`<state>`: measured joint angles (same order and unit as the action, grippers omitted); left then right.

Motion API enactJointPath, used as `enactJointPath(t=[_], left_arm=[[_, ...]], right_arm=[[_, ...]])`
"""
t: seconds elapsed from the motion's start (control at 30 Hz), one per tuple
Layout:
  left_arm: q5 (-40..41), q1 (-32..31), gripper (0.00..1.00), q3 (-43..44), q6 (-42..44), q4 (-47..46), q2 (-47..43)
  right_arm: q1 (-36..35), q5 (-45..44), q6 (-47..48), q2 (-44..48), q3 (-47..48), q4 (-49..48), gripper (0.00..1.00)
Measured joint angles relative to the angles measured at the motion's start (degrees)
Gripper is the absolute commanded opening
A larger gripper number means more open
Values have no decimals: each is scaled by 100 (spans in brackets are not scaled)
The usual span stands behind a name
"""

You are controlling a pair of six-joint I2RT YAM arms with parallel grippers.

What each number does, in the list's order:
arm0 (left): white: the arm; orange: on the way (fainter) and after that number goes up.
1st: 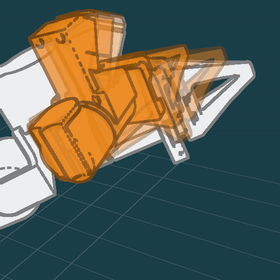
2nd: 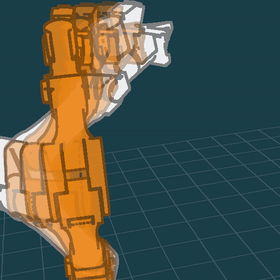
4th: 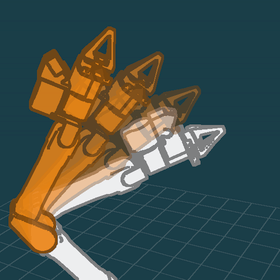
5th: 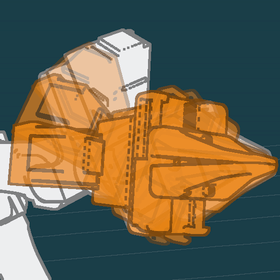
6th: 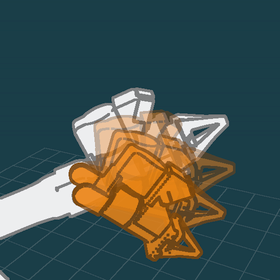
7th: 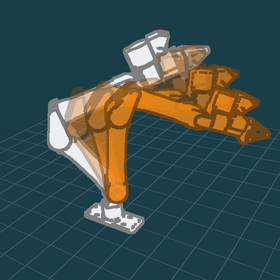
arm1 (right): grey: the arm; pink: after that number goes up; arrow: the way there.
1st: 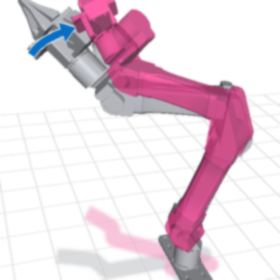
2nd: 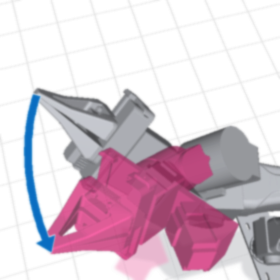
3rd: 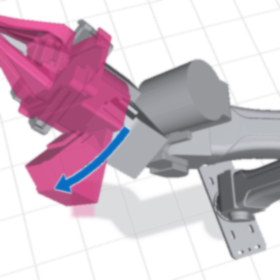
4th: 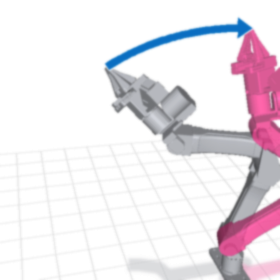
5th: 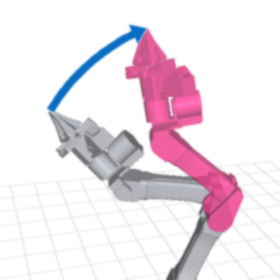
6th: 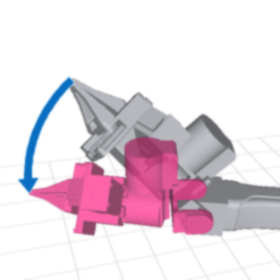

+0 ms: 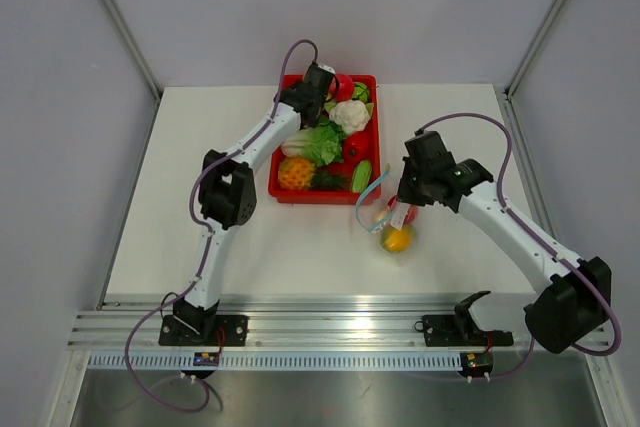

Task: Place the food in the zip-top bag and seal the zipper
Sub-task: Pick up the fake vegetable from the bin, then place the fake vegetable in the zipper food storage bag.

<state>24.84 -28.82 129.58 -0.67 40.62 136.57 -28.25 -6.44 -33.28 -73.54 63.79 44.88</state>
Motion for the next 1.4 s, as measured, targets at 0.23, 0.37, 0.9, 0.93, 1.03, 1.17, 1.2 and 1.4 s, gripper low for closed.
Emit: enactJointPath(t=[0.23,0.37,0.9,0.93,1.03,1.17,1.2,1.4], left_arm=[[-225,-240,4,-518,-94,-90,-728],[-555,-343,3,-986,-286,-136,-1329],[-2879,-398,2,-3333,-1290,-754,-3611],[-3086,-422,2,-3480,-1355,-820,-3672],[-3665,-564,1,-3810,-1556,-986,-3794],[-4332,-885,0,-4065,-1818,-1222,-3926],[-4481,-981,0,-4113,-1895,-1303,-3956],[-4996,-1458,0,-4199,-2229,-1718,-4009]], right_arm=[[0,-4,-7,225,0,26,0],[0,0,-17,260,-2,39,0],[0,129,31,-101,332,-216,0],[0,144,31,-111,352,-236,0],[0,157,28,-114,358,-297,0],[0,157,28,-114,358,-308,0],[0,157,26,-111,358,-308,0],[0,155,22,-22,354,-304,0]])
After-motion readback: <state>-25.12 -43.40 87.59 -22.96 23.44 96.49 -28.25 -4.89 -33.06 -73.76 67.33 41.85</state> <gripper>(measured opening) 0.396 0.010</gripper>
